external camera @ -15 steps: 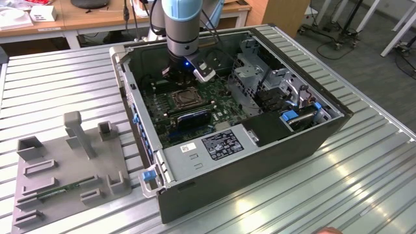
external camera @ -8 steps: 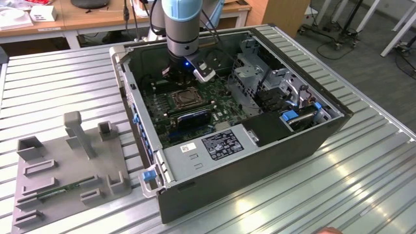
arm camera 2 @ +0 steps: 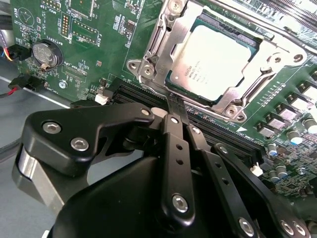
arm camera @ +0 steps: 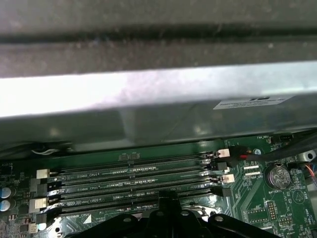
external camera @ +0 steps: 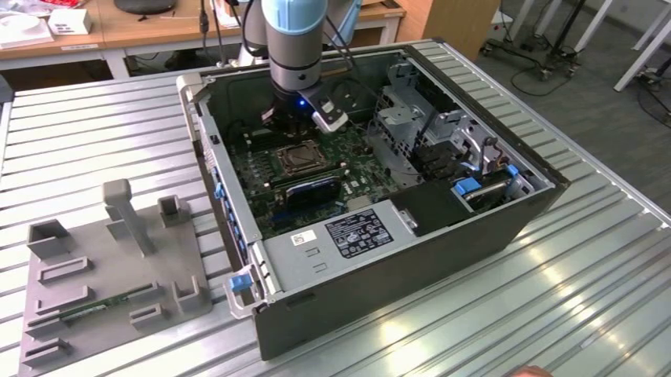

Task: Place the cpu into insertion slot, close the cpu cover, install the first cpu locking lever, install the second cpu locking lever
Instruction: 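Install the first cpu locking lever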

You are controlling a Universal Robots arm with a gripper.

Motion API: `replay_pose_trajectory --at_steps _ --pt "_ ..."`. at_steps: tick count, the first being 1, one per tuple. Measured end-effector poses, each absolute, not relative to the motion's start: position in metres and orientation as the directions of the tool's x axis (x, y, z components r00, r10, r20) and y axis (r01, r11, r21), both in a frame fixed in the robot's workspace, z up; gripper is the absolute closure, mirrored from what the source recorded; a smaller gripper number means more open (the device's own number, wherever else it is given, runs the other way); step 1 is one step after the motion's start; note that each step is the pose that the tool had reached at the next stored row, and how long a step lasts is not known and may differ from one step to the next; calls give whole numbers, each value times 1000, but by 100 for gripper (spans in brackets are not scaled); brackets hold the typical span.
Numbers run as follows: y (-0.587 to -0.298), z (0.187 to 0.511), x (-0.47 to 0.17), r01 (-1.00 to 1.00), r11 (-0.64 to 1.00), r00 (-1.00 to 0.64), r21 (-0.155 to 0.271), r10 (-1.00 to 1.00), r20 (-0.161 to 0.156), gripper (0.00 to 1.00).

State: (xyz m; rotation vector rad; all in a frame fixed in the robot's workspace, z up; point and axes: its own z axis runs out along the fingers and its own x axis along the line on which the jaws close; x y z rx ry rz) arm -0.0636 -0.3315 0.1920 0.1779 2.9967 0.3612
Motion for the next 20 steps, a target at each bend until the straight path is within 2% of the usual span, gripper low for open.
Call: replay_pose_trajectory --at_steps 20 --pt "-332 192 -61 102 963 -986 249 131 -102 89"
